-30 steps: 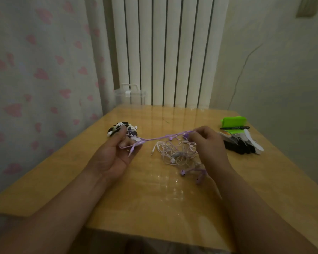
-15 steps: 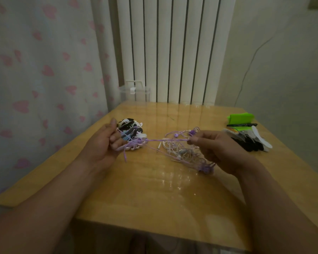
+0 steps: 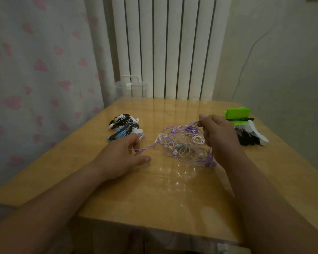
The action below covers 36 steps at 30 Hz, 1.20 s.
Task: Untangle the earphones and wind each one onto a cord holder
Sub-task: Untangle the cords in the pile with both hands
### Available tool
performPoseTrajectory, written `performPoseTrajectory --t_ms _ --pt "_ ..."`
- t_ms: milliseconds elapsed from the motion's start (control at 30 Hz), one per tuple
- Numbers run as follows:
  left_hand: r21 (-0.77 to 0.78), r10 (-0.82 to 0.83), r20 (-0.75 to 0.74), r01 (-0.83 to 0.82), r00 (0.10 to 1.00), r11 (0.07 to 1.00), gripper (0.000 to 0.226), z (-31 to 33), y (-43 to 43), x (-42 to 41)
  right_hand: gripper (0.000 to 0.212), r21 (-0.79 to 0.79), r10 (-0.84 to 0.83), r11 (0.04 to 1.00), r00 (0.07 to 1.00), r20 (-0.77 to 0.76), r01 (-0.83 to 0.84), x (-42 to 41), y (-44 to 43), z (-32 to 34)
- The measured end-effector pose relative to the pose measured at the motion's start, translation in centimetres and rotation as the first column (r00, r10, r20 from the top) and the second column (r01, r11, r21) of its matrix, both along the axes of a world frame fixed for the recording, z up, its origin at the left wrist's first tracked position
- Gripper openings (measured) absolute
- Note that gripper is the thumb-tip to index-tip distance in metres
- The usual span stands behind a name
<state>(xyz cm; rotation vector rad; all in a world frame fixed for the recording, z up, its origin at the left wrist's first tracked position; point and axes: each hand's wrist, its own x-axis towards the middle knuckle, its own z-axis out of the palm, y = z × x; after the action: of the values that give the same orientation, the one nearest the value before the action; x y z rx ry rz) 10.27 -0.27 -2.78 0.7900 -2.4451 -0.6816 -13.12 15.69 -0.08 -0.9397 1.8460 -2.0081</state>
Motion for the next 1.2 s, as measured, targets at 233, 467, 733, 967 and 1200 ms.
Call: performPoseTrajectory --t_ms 233,467,733,967,1200 --pt "-0.066 -0.007 -0.072 0.002 0.997 0.998 0.018 -1.0 0.0 -0.2 0.031 0.036 -0.029 0.999 1.0 0.009 0.029 -0.4 -0.2 -0.5" --pt "0.287 -0.133 -0.112 0.16 0.985 0.944 0.011 0.3 -0.8 0.6 0.031 0.042 -0.063 0.997 0.998 0.007 0.062 -0.7 -0.2 -0.6" --pt "-0.07 0.245 -0.096 -0.252 0.965 0.965 0.023 -0.8 -0.9 -0.8 0.03 0.049 0.058 0.997 0.998 -0.029 -0.056 0.0 -0.2 -0.7" --pt "-0.069 0.282 0.007 -0.281 0.959 0.957 0.03 -0.5 -1.9 -0.4 0.029 0.072 0.012 0.997 0.997 -0.075 -0.006 0.3 -0.2 -0.7" --pt "0.42 0.185 -0.254 -0.064 0.949 0.905 0.029 1.9 -1.3 1.1 0.03 0.056 0.151 0.987 0.987 0.046 -0.154 0.2 0.6 -0.1"
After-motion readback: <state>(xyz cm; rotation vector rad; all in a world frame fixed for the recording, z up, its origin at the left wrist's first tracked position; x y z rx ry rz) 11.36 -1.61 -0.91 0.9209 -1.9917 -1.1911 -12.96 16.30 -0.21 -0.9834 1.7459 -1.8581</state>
